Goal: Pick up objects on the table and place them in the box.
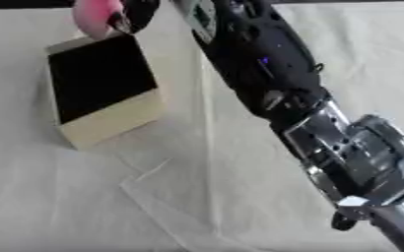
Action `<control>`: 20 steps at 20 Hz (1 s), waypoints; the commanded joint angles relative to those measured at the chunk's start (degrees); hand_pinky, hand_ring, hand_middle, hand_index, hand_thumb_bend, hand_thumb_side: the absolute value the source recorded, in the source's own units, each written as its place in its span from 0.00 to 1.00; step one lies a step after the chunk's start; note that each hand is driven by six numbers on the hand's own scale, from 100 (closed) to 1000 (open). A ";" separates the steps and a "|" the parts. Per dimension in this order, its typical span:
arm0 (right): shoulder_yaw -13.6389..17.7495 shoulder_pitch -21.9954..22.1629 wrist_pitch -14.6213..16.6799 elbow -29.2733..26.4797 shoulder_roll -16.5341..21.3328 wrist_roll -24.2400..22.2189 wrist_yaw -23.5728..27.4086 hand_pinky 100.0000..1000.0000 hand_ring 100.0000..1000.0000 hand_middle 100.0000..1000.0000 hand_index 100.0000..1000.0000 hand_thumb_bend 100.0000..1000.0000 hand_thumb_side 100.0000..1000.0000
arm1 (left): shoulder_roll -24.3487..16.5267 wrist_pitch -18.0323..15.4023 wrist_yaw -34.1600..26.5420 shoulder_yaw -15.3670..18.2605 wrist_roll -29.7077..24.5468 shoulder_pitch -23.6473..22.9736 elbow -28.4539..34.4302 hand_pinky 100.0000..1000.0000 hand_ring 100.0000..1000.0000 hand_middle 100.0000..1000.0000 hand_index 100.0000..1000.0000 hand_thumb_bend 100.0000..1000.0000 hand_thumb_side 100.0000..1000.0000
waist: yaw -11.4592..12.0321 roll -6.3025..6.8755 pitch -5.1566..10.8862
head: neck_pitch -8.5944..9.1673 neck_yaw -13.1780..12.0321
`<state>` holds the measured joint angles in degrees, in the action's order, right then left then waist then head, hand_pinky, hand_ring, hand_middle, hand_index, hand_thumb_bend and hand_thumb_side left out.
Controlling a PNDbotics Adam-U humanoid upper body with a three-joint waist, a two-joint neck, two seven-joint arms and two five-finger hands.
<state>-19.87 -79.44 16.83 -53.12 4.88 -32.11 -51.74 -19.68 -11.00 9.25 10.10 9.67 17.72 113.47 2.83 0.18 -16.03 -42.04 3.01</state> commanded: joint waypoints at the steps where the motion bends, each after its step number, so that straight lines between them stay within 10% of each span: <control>1: -1.21 -0.78 -2.09 -0.85 -0.27 -1.49 2.71 0.61 0.54 0.39 0.57 0.00 0.00 | -0.74 -0.02 -0.27 0.25 -0.25 0.78 1.12 0.67 0.75 0.75 0.76 0.00 0.70 | 0.35 0.08 1.24 | 0.45 0.27; 20: -3.69 2.05 0.84 5.41 -4.54 -2.88 -3.25 0.72 0.71 0.55 0.69 0.00 0.00 | -0.24 -0.10 -0.47 0.20 -0.81 0.91 1.12 0.67 0.75 0.75 0.76 0.00 0.70 | 1.20 0.02 0.78 | 0.60 0.58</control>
<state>-23.68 -76.38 17.02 -47.67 0.46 -34.92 -53.96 -19.20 -11.07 9.08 10.09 9.12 18.08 113.47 3.92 -0.12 -16.24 -42.00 3.44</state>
